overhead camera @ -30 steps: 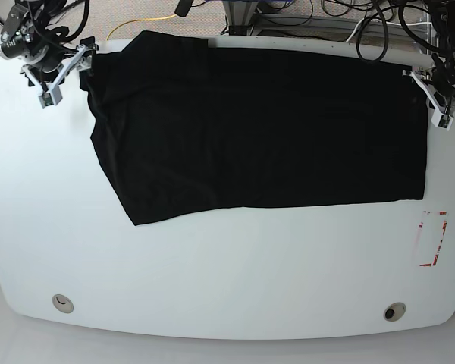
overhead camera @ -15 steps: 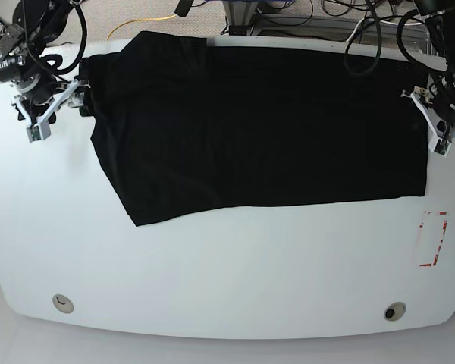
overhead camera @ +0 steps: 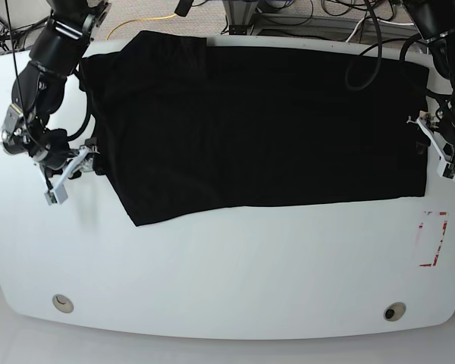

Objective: Fold the T-shirt properly
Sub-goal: 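Release and move both grippers to the shirt's hem-side corners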

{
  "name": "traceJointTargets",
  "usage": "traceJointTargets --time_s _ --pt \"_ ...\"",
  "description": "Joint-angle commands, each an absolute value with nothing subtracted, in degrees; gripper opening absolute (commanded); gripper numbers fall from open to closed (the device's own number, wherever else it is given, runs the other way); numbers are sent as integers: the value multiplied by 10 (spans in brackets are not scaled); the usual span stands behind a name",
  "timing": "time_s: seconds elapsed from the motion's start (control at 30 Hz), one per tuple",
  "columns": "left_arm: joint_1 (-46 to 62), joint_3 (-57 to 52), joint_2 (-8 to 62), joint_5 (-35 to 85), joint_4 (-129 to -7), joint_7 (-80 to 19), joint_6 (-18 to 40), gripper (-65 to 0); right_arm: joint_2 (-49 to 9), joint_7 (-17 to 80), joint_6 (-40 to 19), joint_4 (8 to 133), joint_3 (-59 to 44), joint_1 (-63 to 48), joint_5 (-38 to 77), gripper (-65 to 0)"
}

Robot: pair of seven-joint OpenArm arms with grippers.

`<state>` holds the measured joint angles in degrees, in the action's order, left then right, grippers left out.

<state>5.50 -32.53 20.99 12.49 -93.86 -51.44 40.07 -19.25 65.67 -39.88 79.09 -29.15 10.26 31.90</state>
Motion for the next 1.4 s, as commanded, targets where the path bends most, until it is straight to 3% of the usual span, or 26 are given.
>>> traceJointTargets --time_s 0.0,0.47,0.7,0.9,1.17,1.27,1.37 --pt "41 -332 220 131 -939 -507 400 -299 -220 614 -400 743 -262 138 331 -184" --pt "-29 -340 219 131 -851 -504 400 -297 -266 393 -400 454 -55 284 331 -182" --pt "-70 -340 219 131 -810 -499 400 -294 -255 330 -400 378 7 317 331 -182" --pt "-90 -339 220 131 -758 -431 399 -294 -228 317 -400 371 28 321 331 -187" --pt "-110 -339 226 131 -669 -325 290 -290 -204 318 -400 371 30 321 331 -193" --pt "-111 -336 242 131 -626 -291 264 -244 -201 318 -400 371 30 321 331 -263" --pt "-136 -335 245 131 -582 -276 250 -179 -201 317 -400 371 30 321 331 -400"
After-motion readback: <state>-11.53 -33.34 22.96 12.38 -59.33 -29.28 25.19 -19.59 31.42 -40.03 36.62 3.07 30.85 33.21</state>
